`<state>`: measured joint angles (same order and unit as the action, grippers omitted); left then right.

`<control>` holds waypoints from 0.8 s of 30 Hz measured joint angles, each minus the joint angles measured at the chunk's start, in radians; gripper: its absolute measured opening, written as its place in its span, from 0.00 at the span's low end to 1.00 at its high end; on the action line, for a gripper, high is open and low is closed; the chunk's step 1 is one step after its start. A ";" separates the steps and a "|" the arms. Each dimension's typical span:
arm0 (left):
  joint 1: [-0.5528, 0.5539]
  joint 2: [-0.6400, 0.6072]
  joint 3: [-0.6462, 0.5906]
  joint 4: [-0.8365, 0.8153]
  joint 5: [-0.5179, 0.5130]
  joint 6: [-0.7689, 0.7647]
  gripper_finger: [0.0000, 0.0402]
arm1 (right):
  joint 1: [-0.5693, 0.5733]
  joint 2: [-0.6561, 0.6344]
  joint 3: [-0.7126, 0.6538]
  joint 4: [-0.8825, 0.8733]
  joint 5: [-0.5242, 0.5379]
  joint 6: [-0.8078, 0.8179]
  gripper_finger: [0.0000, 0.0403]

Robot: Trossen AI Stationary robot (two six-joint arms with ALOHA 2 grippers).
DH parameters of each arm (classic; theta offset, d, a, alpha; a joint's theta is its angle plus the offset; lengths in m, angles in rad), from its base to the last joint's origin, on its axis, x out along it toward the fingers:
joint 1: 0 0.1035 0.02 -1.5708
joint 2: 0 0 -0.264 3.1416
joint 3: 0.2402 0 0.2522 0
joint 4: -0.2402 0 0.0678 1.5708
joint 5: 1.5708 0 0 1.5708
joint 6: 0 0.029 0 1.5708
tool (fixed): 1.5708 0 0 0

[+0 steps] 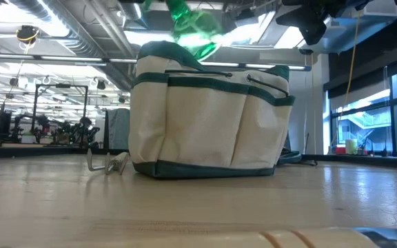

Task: Pick & Place Garden tools in Gardening bag
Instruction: Put the green gardening spray bottle into the green gardening bag

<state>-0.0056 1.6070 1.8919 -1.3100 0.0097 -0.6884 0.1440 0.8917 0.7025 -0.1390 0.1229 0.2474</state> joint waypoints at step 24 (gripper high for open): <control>-0.098 0.201 0.000 0.075 0.063 0.033 0.11 | -0.002 0.000 0.000 0.000 0.000 0.000 0.48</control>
<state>-0.1040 1.8080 1.8915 -1.2354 0.0731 -0.6552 0.1421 0.8918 0.7025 -0.1390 0.1225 0.2470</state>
